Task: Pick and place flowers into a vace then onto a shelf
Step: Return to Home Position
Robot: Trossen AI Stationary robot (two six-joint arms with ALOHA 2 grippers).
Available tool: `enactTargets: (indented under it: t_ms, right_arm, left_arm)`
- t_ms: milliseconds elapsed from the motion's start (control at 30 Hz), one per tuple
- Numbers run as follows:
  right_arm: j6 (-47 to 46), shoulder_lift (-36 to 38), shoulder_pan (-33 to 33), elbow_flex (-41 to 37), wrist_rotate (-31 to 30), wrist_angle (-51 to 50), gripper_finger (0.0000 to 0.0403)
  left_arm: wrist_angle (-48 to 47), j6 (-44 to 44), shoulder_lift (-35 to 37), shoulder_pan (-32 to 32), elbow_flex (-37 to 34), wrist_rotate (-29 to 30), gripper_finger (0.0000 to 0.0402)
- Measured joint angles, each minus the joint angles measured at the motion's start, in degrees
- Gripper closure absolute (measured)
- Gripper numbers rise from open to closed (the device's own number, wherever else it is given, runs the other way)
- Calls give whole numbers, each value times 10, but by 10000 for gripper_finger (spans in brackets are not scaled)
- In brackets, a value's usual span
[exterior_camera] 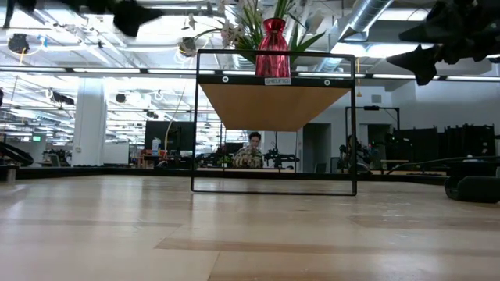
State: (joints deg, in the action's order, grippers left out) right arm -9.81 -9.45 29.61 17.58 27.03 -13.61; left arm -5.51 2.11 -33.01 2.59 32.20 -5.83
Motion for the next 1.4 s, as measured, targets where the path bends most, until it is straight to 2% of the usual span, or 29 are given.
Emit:
enactTargets:
  t_ms: [200,333,500,600,800,1033,1200,1400]
  right_arm:
    - [-3,7,-13,0,-2,-27,147]
    - [-8,24,-28,-1,-36,-56,147]
    - [-37,69,-63,-53,-93,-12,147]
    - [-50,94,-90,-98,-117,41,147]
    - [-35,88,-164,-168,-183,148,147]
    - [23,71,-272,-169,-184,152,147]
    - [21,62,-334,-169,-184,152,147]
    - [-25,54,-381,-169,-184,152,147]
  left_arm:
    - [155,-49,73,0,-166,0,69]
    - [201,-64,128,0,-229,-9,69]
    - [201,-79,196,0,-277,-19,69]
    - [191,-79,230,0,-295,-26,69]
    - [165,-78,279,0,-316,-28,69]
    - [134,-65,285,0,-316,-22,69]
    - [114,-66,285,0,-316,-9,69]
    - [90,-87,285,0,-316,-9,69]
